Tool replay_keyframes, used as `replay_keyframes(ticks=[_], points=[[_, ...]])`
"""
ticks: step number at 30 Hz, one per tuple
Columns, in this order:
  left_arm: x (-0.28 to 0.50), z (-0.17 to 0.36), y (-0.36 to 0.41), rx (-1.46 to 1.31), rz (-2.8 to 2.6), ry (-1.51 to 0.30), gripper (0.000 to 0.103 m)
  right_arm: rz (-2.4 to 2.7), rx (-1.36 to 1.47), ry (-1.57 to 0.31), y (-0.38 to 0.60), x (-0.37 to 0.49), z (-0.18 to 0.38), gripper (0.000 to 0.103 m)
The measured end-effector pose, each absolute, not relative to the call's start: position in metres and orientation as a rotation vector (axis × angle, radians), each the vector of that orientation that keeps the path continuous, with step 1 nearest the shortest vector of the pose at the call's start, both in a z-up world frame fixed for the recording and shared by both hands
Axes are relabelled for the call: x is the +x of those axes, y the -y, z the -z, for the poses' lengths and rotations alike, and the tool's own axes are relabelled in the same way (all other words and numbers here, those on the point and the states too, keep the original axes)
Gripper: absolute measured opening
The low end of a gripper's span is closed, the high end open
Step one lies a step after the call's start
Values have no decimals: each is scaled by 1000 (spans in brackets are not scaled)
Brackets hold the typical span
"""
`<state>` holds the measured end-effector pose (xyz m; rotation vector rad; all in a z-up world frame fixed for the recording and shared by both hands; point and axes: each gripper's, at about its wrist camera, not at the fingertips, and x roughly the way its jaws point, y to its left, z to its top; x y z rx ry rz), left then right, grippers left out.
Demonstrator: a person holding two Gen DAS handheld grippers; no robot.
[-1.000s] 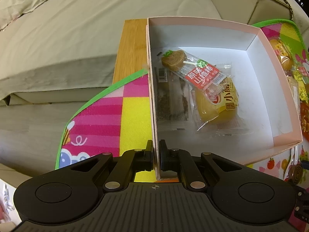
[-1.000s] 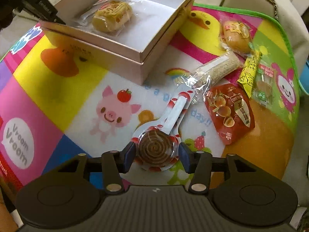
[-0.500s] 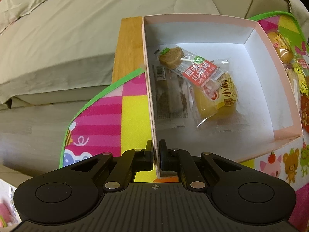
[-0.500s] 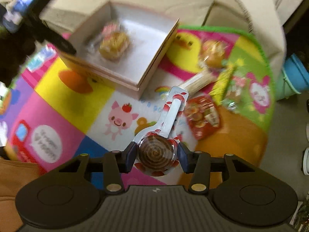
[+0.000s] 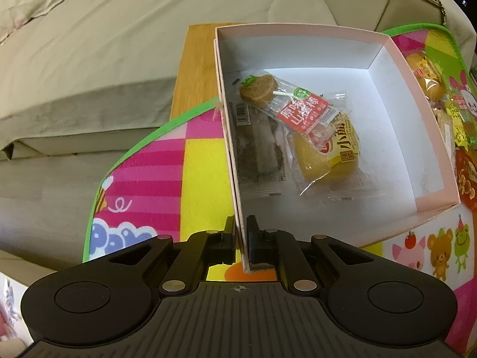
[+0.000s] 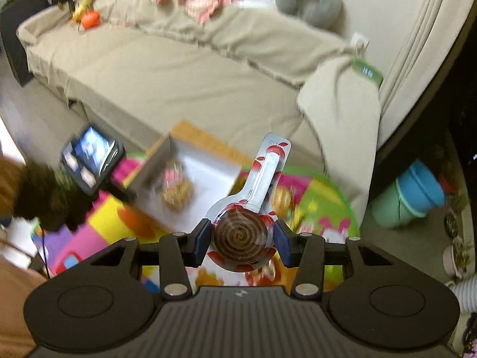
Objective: Organize objects
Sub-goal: 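Carry the lollipop up toward the box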
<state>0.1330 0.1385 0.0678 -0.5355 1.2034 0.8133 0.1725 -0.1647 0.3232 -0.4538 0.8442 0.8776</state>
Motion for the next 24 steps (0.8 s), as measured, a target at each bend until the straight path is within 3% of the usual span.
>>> replay_keyframes(ticks=[5, 11, 20, 24], points=[[136, -70, -142, -531, -815, -1197, 9, -861, -333, -798, 155, 185, -357, 45], [136, -72, -142, -522, -819, -1190, 9, -897, -240, -801, 124, 197, -361, 45], [131, -74, -148, -541, -832, -1155, 9, -891, -179, -878, 66, 230, -324, 46], [132, -76, -152, -534, -838, -1118, 9, -824, -195, -930, 45, 243, -290, 55]])
